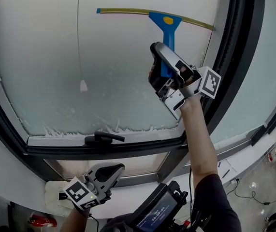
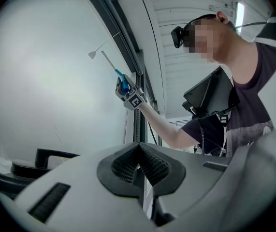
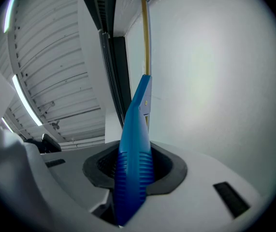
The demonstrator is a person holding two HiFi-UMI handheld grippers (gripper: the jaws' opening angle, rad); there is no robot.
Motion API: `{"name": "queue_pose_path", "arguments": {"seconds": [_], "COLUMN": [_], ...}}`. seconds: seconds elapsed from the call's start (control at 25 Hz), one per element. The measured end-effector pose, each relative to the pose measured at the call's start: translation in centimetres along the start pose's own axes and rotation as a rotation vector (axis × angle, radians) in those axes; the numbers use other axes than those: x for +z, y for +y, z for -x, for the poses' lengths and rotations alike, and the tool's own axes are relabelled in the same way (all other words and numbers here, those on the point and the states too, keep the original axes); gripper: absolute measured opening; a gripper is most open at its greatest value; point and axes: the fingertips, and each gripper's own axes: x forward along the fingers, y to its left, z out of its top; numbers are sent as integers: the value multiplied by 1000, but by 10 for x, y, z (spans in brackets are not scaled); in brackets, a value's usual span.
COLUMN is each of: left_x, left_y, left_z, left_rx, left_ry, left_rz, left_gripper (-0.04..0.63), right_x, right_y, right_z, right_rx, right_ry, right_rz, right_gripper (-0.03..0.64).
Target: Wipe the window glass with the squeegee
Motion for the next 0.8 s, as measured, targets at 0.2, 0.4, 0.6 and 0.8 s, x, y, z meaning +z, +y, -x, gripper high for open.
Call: {"name": "queue_pose_path", "arguments": {"seconds": [0.2, 0.4, 0.6, 0.8], "left_x": [-3, -17, -17, -19], "left_y": [1, 8, 17, 20], "left_z": [-5, 5, 10, 20], "left_rx": [8, 37, 85, 107], "left_ry": [21, 32, 27, 25], "left_rz": [-5, 3, 14, 31], "left_gripper": [5, 5, 5, 5], "right_x": [2, -12, -23, -47], "right_y": [-8, -9, -13, -19], "right_z": [6, 15, 23, 39], "right_rx": [-15, -31, -36, -29], "right_ry": [-22, -42, -84, -81], "right_rz": [-8, 27, -3, -44], "right_gripper": [107, 109, 109, 109]}}
